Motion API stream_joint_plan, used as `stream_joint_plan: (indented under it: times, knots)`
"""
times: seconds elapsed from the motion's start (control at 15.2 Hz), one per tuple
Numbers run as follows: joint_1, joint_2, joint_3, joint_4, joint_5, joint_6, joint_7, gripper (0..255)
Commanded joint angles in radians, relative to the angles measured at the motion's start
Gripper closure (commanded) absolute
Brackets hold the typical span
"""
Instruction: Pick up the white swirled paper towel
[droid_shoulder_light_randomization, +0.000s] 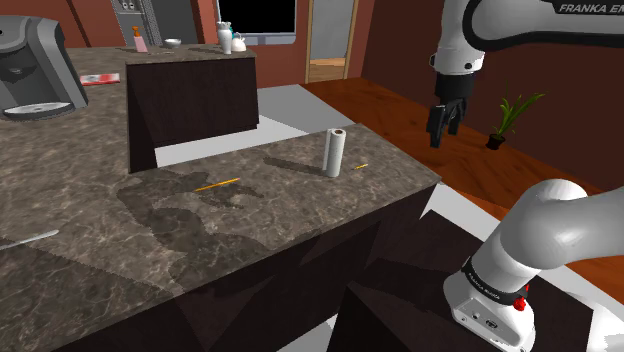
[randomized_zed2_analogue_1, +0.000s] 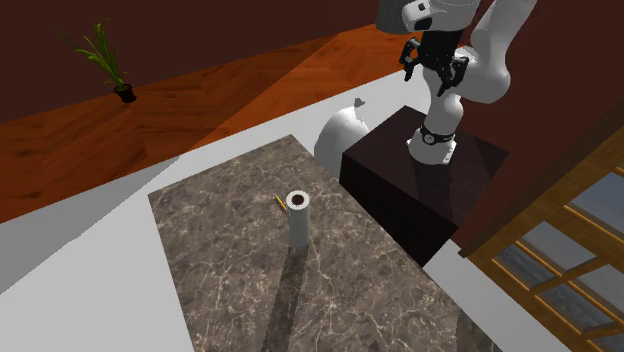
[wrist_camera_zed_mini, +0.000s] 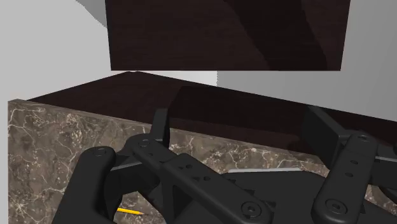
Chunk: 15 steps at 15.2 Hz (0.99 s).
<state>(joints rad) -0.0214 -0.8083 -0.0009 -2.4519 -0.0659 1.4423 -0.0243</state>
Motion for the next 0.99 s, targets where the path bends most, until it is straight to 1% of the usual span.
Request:
stream_joint_plan:
  times: [0.0, 0.46, 0.92]
  knots:
    - [0.0, 0.0, 0.0, 0.0, 0.0, 0.0, 0.0, 0]
    - [-0.013, 0.227, -0.017, 0.035, 0.0, 0.236, 0.02, 0]
    - [-0.023, 0.476, -0.033, 0.137, 0.006, 0.427, 0.033, 0]
